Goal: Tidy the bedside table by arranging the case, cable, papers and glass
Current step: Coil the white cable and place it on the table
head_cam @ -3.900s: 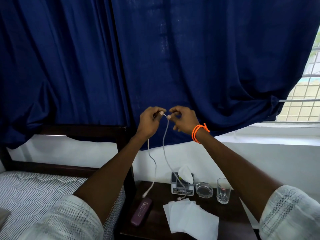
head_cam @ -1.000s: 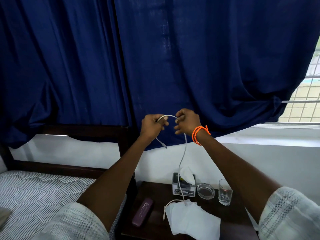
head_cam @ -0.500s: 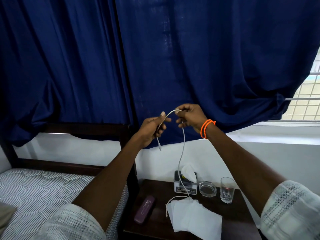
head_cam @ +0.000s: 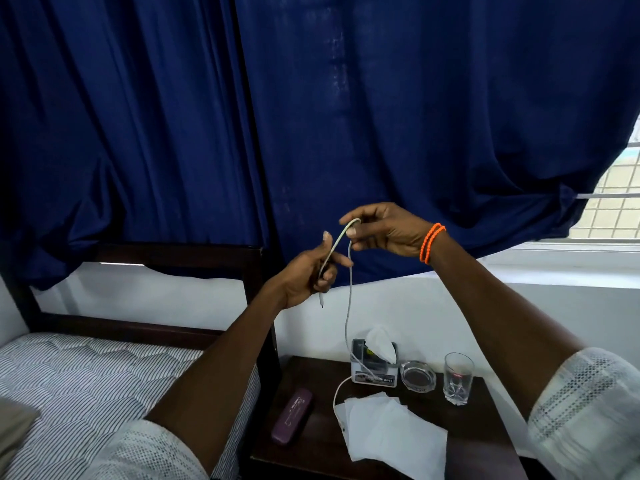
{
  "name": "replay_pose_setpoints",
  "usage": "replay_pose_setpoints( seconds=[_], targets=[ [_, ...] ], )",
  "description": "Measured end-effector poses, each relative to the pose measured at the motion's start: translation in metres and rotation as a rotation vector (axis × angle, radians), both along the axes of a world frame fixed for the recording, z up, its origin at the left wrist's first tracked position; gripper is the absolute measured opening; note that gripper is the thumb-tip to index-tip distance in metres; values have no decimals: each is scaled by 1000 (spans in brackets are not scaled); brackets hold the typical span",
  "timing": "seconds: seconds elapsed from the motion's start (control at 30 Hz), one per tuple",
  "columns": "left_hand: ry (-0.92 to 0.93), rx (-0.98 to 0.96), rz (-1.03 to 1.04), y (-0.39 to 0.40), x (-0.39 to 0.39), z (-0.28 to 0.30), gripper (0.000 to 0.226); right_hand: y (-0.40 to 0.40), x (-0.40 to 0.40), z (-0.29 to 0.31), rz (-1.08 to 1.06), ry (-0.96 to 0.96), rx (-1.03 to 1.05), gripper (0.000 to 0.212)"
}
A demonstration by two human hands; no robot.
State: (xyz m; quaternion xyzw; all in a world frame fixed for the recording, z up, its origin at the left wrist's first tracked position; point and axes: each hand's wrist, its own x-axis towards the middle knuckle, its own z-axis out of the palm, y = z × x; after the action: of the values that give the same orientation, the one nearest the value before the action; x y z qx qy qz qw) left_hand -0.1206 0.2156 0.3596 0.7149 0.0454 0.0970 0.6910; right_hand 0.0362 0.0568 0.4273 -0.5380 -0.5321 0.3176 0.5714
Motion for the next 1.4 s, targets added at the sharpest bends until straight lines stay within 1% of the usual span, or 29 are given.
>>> replay_pose_setpoints(
  seconds=[0.07,0.13,0.2,0.27,0.37,0.47,0.57,0.63,0.73,0.83,0.9,0.97,1.03,1.1,1.23,1.37,1.4],
  targets=[
    [-14,-29,8,1,0,0,76,0,0,-1,-15,-18,-7,29],
    [-31,-70,13,1,0,0,75,1,-1,-1,-85,8,16,30],
    [-59,-122,-3,0,0,1,67,6,-2,-3,-218,50,35,30],
    [-76,-160,-32,-2,1,2,55,13,-2,-6,-382,78,46,27],
    [-52,-199,-73,-7,1,1,42,21,-1,-12,-556,62,68,21],
    [-49,-283,-157,-8,1,2,39,25,0,-19,-701,-52,59,18],
    [-125,-405,-235,-6,1,7,34,25,1,-25,-802,-286,-3,28],
    [-236,-447,-242,-6,1,16,32,26,0,-29,-809,-366,-41,28],
    [-383,-430,-208,-6,6,36,34,31,-8,-38,-781,-523,-92,24],
    [-452,-420,-124,-3,14,55,41,40,-22,-44,-694,-596,-125,28],
    [-469,-383,-13,-1,19,63,46,45,-30,-42,-630,-605,-124,23],
    [-454,-315,84,4,23,68,52,48,-38,-39,-524,-552,-123,18],
    [-422,-195,148,8,22,68,57,47,-43,-36,-417,-480,-146,16],
    [-378,-76,192,11,20,64,61,45,-44,-34,-354,-449,-190,13],
    [-354,42,283,17,14,63,64,39,-40,-34,-364,-448,-214,18],
    [-327,101,314,35,4,71,65,28,-29,-28,-388,-274,-127,16],
    [-302,128,301,40,1,71,65,26,-27,-23,-397,-271,-101,15]
  ],
)
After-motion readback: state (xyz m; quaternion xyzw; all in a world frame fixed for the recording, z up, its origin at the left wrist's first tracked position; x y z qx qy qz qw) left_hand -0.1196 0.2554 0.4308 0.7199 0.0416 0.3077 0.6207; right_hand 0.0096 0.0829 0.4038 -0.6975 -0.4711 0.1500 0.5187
